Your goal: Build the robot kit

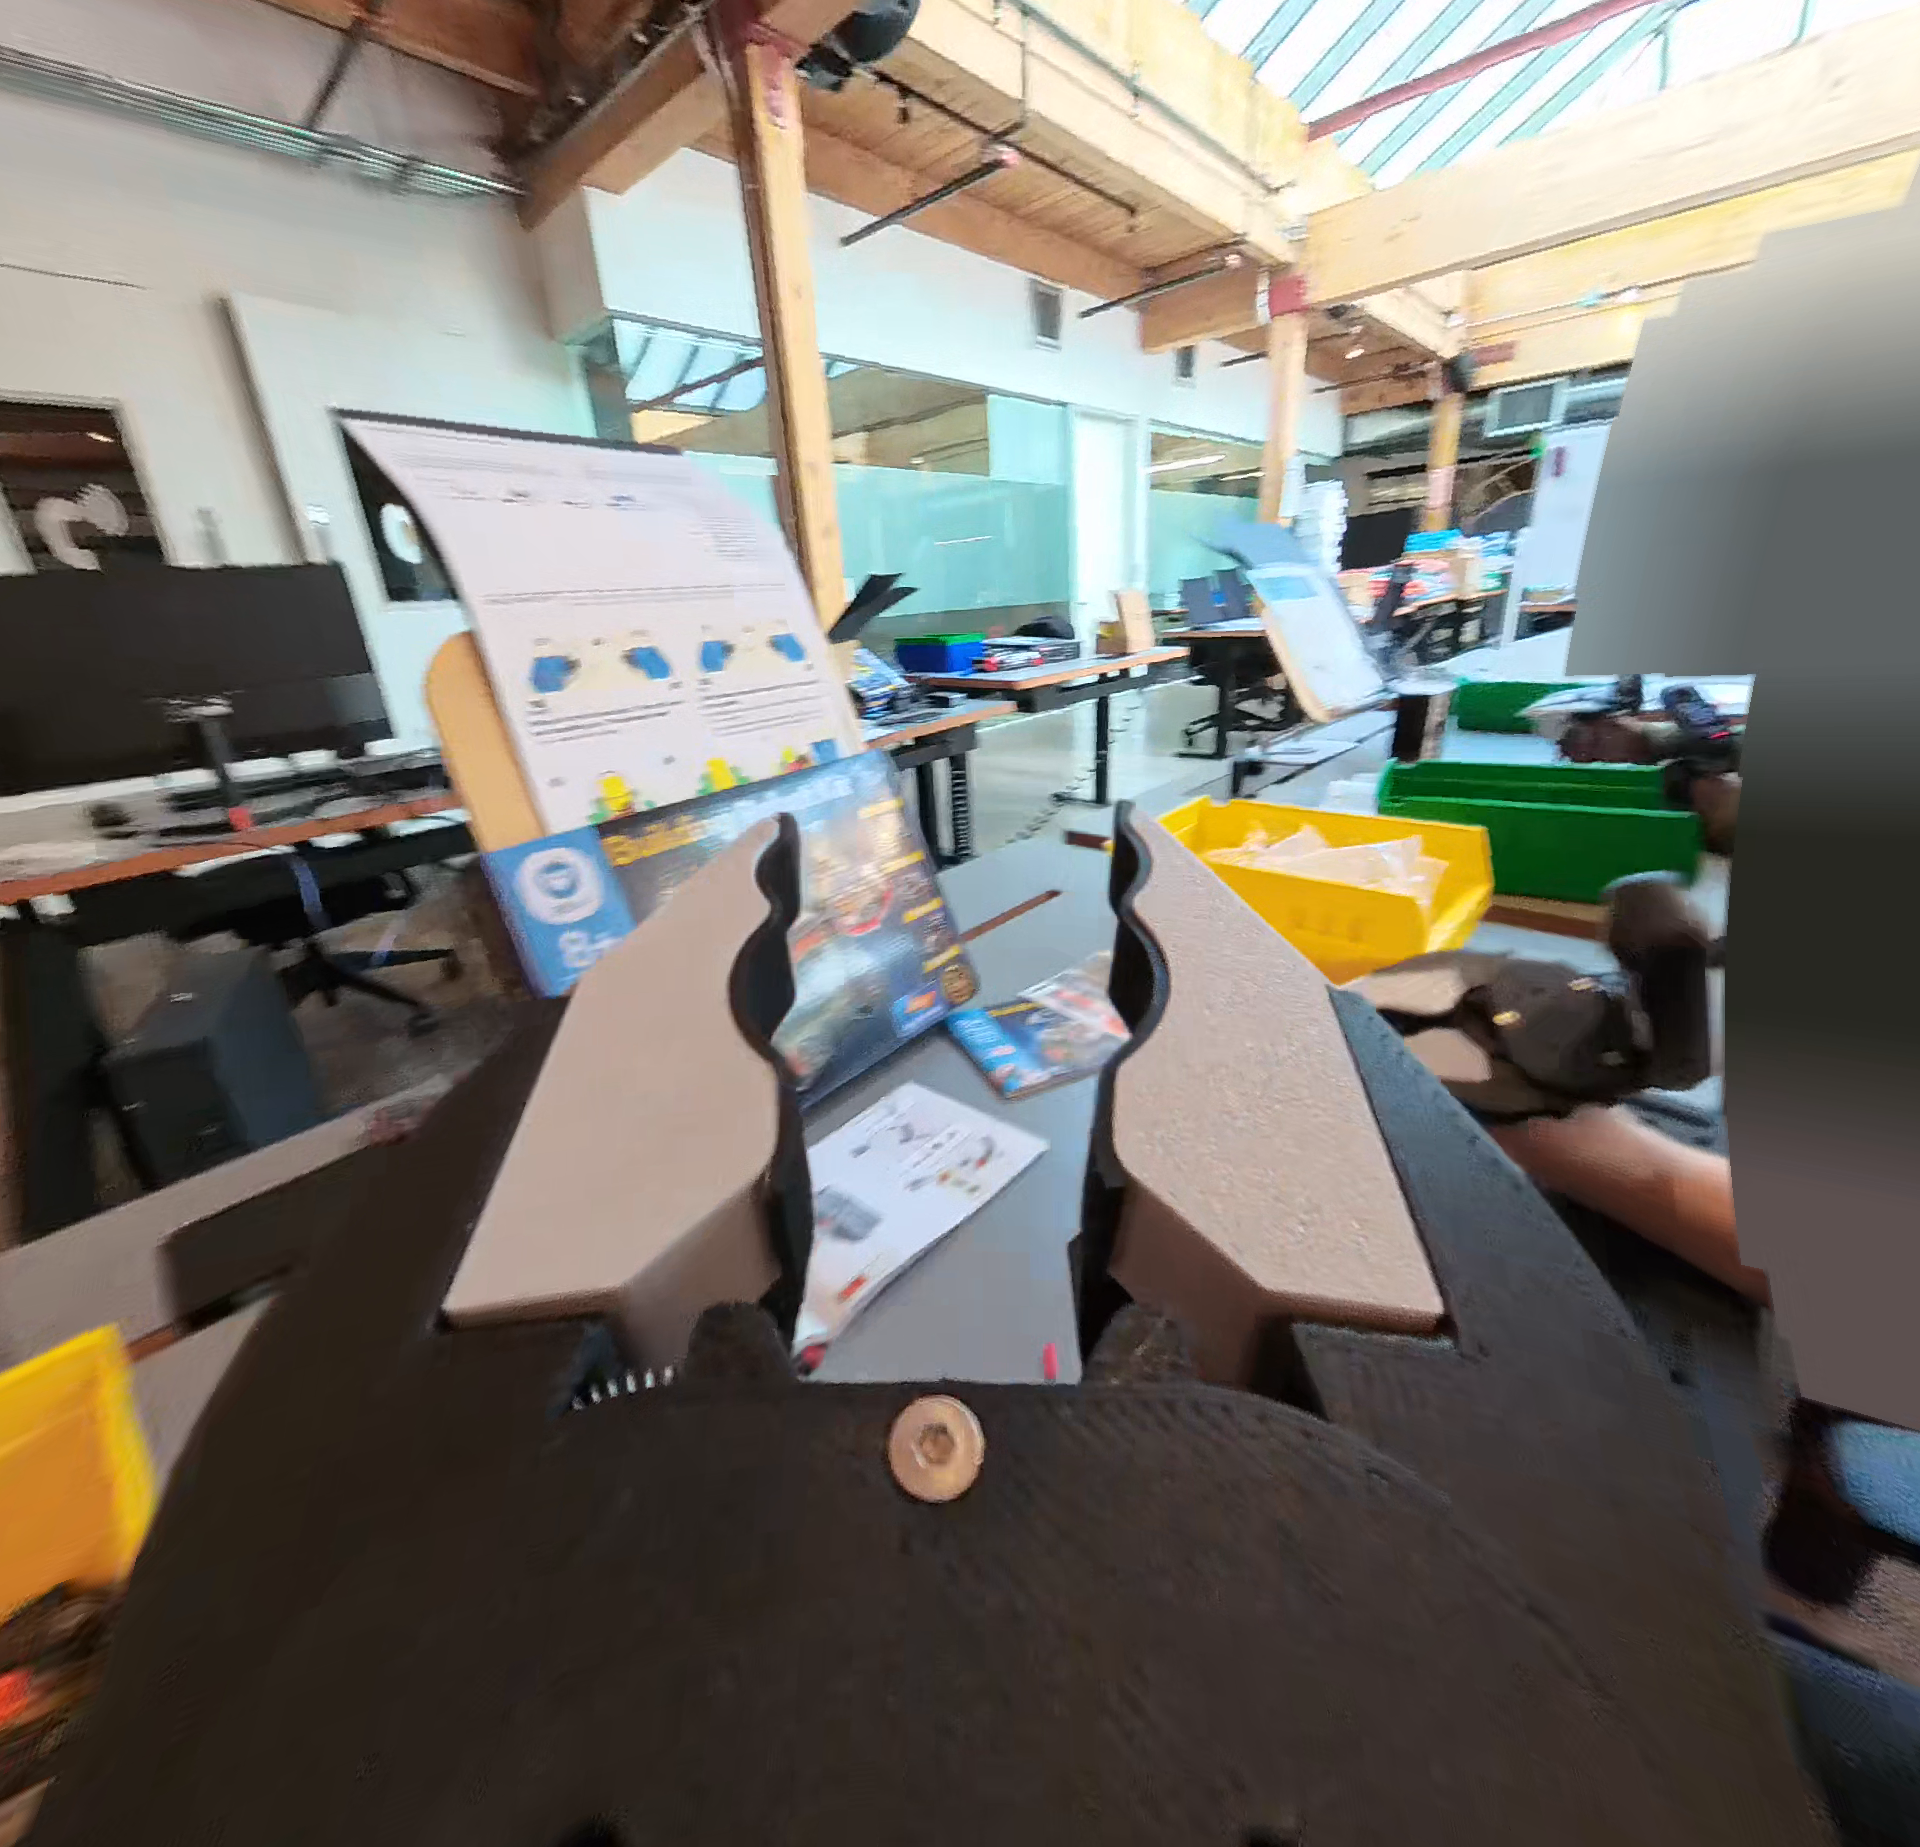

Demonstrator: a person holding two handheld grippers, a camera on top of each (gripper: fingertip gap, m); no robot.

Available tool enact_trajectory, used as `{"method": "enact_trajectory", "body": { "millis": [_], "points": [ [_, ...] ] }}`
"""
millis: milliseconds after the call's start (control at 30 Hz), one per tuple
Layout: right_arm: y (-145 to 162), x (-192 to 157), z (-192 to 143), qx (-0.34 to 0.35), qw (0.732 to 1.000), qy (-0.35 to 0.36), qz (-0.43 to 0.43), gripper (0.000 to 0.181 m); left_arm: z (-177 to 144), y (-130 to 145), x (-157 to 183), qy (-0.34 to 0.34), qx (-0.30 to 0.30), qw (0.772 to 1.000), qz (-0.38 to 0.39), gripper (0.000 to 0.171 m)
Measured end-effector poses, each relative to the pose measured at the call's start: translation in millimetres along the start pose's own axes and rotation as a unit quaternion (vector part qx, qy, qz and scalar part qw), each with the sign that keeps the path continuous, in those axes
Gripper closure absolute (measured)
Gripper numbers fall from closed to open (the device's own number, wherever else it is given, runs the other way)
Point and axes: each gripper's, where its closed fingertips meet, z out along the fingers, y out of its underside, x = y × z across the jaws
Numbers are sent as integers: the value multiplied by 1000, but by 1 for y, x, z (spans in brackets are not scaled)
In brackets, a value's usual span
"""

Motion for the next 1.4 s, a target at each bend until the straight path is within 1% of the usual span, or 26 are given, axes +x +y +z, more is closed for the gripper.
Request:
{"method": "enact_trajectory", "body": {
  "millis": [33, 67, 100, 133, 167, 200, 233, 267, 300, 333, 400, 433, 500, 533, 567, 600, 633, 700, 733, 867, 1000, 1067, 1167, 1233, 1300, 1400],
  "points": [
    [7, -3, 2, -22, 1000, -15, 16, 181, 9, 6, 10, 19, -6, 1000, -21, 107],
    [9, -4, 3, -31, 999, -19, 24, 181, 16, 17, 23, 42, -23, 998, -44, 104],
    [9, -6, 3, -30, 999, -22, 27, 181, 22, 35, 37, 62, -53, 995, -61, 104],
    [9, -7, 3, -27, 999, -25, 26, 181, 26, 58, 50, 76, -96, 990, -67, 104],
    [8, -8, 4, -24, 999, -25, 23, 181, 27, 88, 60, 82, -156, 983, -58, 104],
    [7, -10, 5, -21, 999, -31, 20, 181, 26, 122, 66, 78, -225, 970, -37, 104],
    [8, -14, 6, -21, 999, -43, 18, 181, 24, 155, 65, 58, -290, 955, -8, 106],
    [9, -19, 8, -25, 998, -57, 18, 181, 21, 183, 60, 29, -343, 939, 25, 112],
    [11, -24, 10, -32, 997, -69, 17, 181, 20, 205, 58, 16, -379, 924, 49, 118],
    [13, -27, 12, -37, 996, -77, 13, 181, 22, 223, 63, 22, -401, 914, 54, 118],
    [13, -32, 14, -44, 996, -82, -3, 181, 28, 249, 77, 50, -424, 904, 21, 115],
    [12, -33, 14, -44, 996, -80, -12, 181, 31, 259, 80, 59, -433, 899, 2, 111],
    [12, -34, 11, -46, 996, -75, -18, 181, 35, 274, 75, 59, -452, 890, -8, 107],
    [11, -34, 10, -46, 996, -75, -14, 181, 37, 280, 73, 61, -459, 886, -5, 109],
    [10, -33, 9, -43, 996, -75, -8, 181, 39, 286, 73, 67, -466, 883, -1, 115],
    [9, -31, 9, -39, 996, -74, -3, 181, 41, 290, 73, 73, -469, 880, 3, 121],
    [9, -29, 9, -37, 997, -73, 3, 181, 45, 291, 74, 80, -467, 881, 4, 134],
    [10, -28, 11, -38, 996, -79, 20, 181, 51, 290, 82, 101, -455, 885, -13, 148],
    [12, -29, 11, -42, 995, -84, 28, 181, 52, 290, 86, 110, -452, 885, -27, 153],
    [21, -27, 12, -65, 994, -83, 37, 181, 49, 297, 86, 107, -466, 877, -37, 154],
    [17, -27, 10, -57, 994, -86, 35, 181, 44, 313, 87, 101, -499, 860, -32, 150],
    [17, -27, 8, -55, 994, -89, 35, 181, 43, 319, 88, 96, -511, 854, -19, 151],
    [16, -29, 7, -52, 993, -99, 43, 181, 45, 321, 80, 76, -513, 855, 6, 168],
    [14, -30, 5, -46, 992, -105, 50, 181, 44, 321, 81, 81, -515, 854, -1, 169],
    [12, -29, 4, -40, 992, -108, 54, 181, 43, 318, 85, 97, -512, 853, -26, 169],
    [12, -29, 2, -36, 991, -111, 58, 181, 46, 301, 86, 111, -482, 866, -73, 169]
  ]
}}
